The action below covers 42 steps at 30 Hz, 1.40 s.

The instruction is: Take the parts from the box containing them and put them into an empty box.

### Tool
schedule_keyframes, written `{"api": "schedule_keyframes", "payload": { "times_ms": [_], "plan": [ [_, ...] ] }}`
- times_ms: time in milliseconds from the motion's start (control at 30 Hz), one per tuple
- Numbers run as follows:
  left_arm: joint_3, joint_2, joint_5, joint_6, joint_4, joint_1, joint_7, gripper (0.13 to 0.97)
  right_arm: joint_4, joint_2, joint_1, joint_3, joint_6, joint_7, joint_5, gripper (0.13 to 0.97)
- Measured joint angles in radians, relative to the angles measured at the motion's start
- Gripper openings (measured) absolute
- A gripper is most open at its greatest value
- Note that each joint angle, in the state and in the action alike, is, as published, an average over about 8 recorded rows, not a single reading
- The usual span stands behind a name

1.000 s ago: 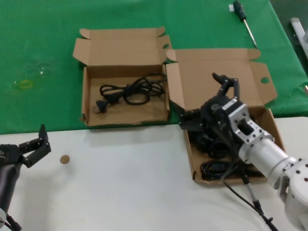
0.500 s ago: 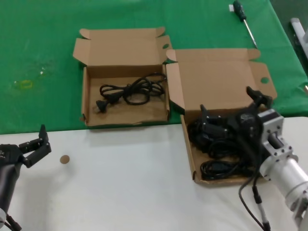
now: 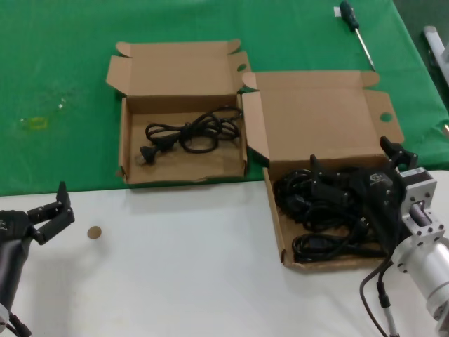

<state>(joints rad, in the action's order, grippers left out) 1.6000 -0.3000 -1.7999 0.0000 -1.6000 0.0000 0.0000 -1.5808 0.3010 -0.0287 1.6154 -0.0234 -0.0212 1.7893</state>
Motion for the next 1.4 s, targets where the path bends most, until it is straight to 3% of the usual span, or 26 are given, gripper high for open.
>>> {"api": "schedule_keyframes", "payload": {
  "times_ms": [1400],
  "plan": [
    [0.000, 0.000, 0.000, 0.000, 0.000, 0.000, 0.000, 0.966, 0.000, 0.000, 0.000, 0.000, 0.000, 0.000, 0.000, 0.966]
  ]
}}
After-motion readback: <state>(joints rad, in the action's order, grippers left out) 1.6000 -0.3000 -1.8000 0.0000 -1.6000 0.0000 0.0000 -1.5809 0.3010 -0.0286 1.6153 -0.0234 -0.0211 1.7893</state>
